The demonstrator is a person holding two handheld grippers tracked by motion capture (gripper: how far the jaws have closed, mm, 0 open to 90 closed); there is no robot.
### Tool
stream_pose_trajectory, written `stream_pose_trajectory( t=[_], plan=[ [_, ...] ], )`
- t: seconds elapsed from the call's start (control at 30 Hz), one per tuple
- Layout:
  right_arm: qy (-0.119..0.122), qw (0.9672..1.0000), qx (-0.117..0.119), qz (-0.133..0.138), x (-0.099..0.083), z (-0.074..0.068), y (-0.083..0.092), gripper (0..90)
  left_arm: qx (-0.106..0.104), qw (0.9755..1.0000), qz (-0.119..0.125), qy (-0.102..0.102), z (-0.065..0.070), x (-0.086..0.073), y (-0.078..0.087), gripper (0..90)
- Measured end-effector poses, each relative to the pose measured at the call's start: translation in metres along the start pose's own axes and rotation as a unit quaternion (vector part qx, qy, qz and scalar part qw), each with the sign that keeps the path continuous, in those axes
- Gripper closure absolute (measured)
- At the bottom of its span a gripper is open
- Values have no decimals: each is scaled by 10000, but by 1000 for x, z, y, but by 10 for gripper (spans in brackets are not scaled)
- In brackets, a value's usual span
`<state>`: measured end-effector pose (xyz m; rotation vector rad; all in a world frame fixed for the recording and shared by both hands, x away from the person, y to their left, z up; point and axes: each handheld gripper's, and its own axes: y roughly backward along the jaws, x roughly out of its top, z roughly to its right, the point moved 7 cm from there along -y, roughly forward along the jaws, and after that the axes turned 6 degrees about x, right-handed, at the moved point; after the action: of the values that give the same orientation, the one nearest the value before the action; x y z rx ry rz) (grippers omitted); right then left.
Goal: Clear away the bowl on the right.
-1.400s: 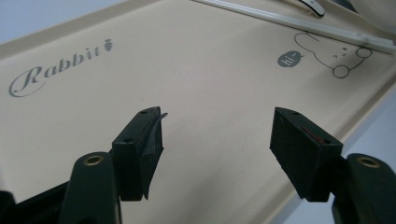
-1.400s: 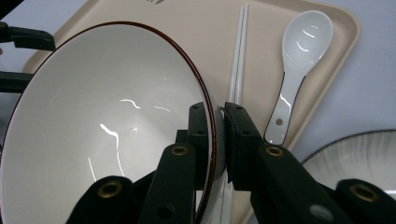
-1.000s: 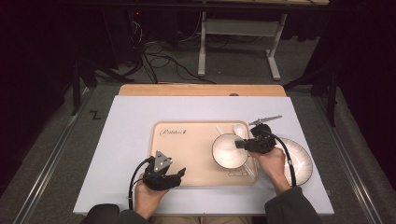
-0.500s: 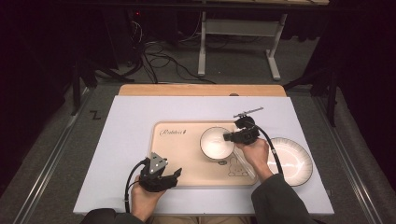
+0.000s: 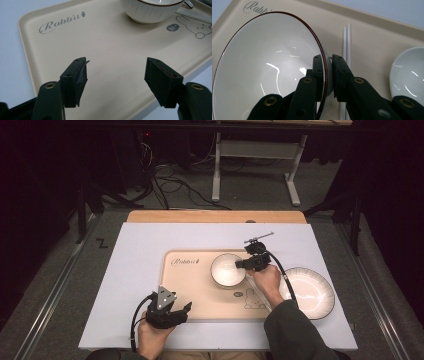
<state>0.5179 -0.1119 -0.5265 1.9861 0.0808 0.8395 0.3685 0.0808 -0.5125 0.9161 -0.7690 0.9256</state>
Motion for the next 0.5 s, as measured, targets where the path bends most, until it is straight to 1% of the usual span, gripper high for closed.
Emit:
stream_pose_trajectory(
  t=[0.03,0.07,0.13,0.17,0.2,0.27,0.3,0.37,0.4,0.5],
  plan=[
    [-27,10000,8,-19,0,0,-1,833,-11,10000,18,26,0,0,1,348],
    [-50,10000,50,-11,1,0,-3,833,5,10000,-7,-18,-1,0,2,348],
    [-79,10000,53,-30,3,0,-5,834,25,10000,53,38,-2,1,3,348],
    [-75,10000,51,-26,4,0,-6,835,36,10000,25,0,-3,1,4,348],
    [-67,10000,14,-48,5,0,-7,835,59,10000,60,21,-3,1,4,348],
    [49,9999,-103,-78,5,0,-11,839,68,9999,81,50,-4,2,5,348],
    [113,9997,-177,-95,5,-1,-14,839,74,9999,81,25,-4,2,6,348],
    [115,9998,-154,-59,6,-1,-15,839,81,9998,140,70,-4,3,6,348],
    [131,9998,-170,-57,6,-1,-15,839,90,9999,122,38,-5,3,7,350],
    [146,9997,-164,-59,7,-1,-16,838,99,9999,103,38,-5,2,6,351]
  ],
)
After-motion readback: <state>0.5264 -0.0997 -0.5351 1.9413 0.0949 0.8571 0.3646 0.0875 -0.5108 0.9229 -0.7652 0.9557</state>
